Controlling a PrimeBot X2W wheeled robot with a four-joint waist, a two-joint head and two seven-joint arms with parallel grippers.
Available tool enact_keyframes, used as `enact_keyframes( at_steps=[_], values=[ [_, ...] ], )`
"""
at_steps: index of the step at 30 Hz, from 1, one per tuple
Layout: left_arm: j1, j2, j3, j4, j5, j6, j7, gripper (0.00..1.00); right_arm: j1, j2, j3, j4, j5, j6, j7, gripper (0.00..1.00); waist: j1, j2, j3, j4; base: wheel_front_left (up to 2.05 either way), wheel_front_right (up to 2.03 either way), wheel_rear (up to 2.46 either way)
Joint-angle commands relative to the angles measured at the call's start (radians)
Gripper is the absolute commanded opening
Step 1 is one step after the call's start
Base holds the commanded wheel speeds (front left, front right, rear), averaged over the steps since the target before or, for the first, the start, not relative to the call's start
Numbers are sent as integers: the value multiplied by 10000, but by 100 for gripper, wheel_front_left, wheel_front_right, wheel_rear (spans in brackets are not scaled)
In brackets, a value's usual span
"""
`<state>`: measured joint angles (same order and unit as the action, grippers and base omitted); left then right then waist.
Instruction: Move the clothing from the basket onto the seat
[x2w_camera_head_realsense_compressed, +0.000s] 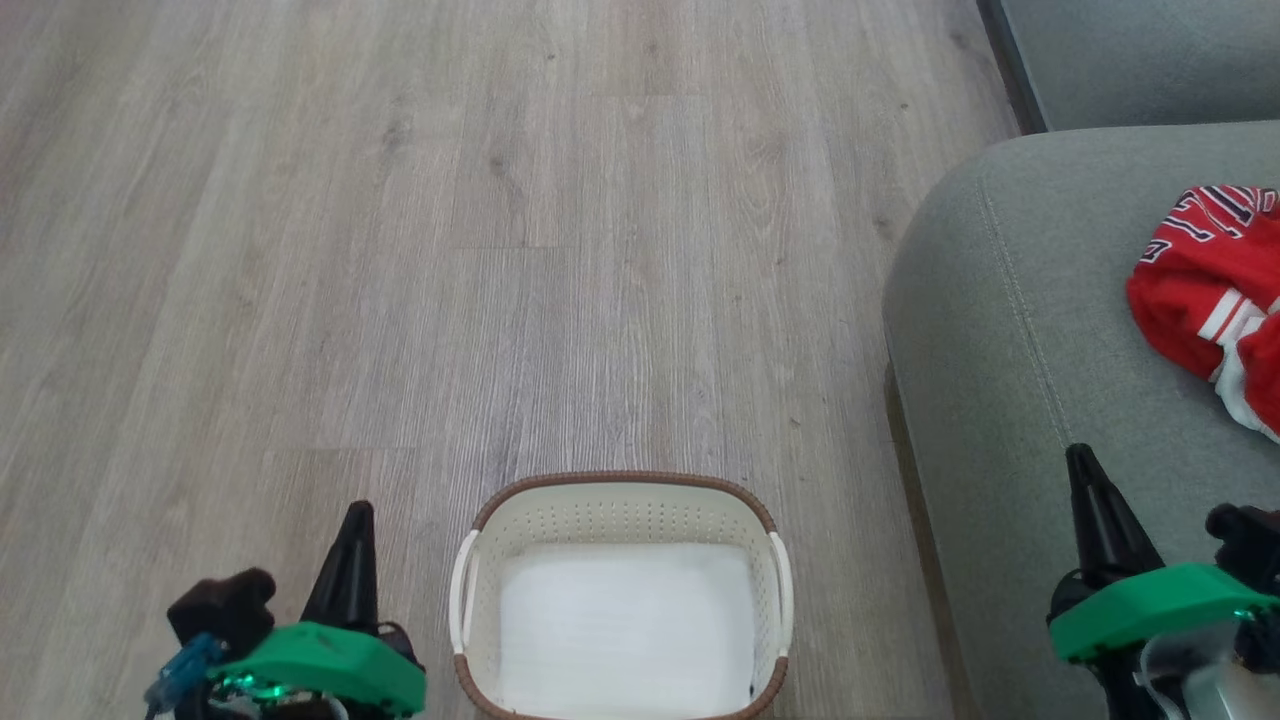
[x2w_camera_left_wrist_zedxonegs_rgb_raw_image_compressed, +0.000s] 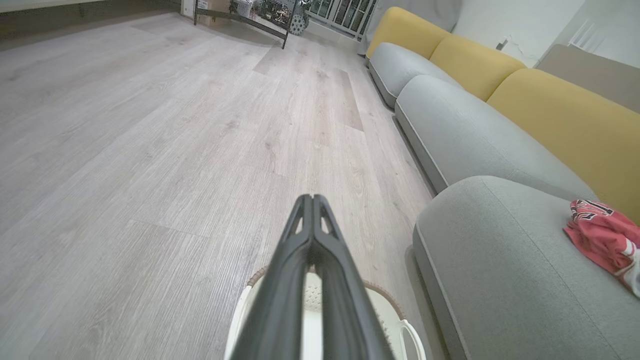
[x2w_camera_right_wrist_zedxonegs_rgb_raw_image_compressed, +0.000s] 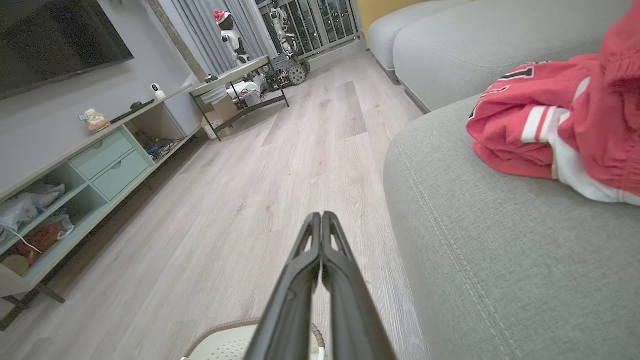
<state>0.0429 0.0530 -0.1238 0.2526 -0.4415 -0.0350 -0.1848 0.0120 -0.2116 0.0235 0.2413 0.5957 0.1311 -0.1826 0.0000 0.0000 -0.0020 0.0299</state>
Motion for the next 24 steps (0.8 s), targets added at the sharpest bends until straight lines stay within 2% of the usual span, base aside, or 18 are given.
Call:
enact_keyframes(
  at_steps=[1,24],
  values=[
    [-497,50,174,-301,-308,-59,57,0,-483,-32,-122,-273,284,-1,69,0,0,0,0,-4,0,0,0],
    [-715,68,612,-256,-2862,-258,663,0,-642,332,-401,-205,2460,-1,710,0,0,0,12,-69,0,0,0]
  ],
)
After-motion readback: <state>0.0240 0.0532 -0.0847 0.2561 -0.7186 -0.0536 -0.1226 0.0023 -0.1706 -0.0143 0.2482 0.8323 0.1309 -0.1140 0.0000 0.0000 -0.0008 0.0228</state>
